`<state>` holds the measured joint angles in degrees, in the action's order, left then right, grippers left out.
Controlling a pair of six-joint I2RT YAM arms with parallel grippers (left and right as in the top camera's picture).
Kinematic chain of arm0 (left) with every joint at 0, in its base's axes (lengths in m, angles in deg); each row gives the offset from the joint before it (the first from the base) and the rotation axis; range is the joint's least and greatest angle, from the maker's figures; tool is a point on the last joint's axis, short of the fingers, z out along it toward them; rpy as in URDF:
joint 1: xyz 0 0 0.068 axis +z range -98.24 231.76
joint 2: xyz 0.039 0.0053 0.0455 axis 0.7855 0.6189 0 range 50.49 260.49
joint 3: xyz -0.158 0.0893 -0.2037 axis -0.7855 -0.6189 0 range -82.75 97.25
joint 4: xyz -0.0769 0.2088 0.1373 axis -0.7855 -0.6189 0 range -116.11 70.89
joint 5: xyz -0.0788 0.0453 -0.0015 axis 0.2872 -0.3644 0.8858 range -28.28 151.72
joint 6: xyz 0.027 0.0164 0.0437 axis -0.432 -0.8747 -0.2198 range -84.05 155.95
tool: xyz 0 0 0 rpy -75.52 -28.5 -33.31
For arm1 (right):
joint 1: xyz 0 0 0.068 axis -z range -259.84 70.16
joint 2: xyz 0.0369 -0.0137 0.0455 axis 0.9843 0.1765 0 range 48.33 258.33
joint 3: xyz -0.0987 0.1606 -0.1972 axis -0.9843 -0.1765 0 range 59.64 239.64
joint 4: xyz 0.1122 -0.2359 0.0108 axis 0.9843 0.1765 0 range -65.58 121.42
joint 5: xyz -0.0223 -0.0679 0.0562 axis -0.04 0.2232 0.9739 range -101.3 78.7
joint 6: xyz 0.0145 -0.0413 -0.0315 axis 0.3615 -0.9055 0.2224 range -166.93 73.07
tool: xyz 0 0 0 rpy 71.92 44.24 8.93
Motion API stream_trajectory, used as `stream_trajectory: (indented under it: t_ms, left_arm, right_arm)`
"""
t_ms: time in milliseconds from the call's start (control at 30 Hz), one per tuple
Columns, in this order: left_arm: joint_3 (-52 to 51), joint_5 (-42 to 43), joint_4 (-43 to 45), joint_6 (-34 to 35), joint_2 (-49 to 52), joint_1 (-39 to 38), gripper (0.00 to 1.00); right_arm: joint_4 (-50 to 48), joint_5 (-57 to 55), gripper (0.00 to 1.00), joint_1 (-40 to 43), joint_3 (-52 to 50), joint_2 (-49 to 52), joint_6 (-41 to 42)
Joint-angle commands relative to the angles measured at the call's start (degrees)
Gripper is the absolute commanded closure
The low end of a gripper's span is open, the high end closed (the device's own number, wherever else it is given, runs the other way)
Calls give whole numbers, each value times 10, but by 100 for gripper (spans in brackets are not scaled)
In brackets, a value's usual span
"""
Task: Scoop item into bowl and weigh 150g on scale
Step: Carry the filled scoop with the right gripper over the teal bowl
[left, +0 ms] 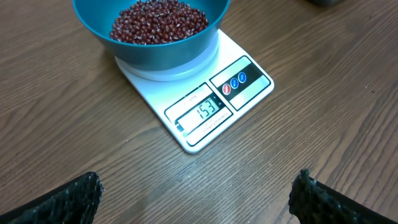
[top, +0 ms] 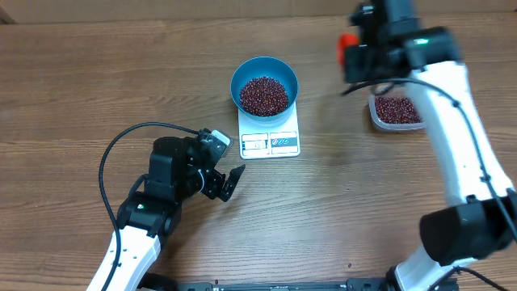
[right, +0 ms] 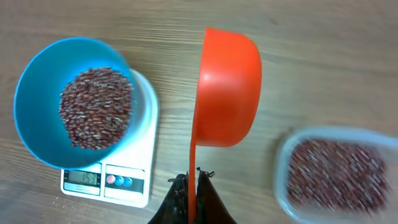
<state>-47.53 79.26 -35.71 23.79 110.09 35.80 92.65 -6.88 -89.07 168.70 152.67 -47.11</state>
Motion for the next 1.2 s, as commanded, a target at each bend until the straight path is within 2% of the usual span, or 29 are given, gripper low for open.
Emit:
stream_trajectory:
  t_ms: [0,200,333,567,833,1167]
  left_arm:
    - [0,-1,1,6,4,2,1]
    - [0,-1,1,6,4,2,1]
    - [0,-1,1,6,4,2,1]
    - [0,-1,1,6,4,2,0]
    - [0,-1,1,6,4,2,0]
    - [0,-1,1,6,4,2,1]
  right_arm:
    - [23,51,96,55,17,-18,2]
    - [68,51,96,135,16,-18,2]
    - [78,57,96,157,16,-18,-3]
    - [56,183,96,148,16,-18,-61]
    - [20,199,96,84,16,-17,-61]
    - [-56,162,96,-48,15,-4,-61]
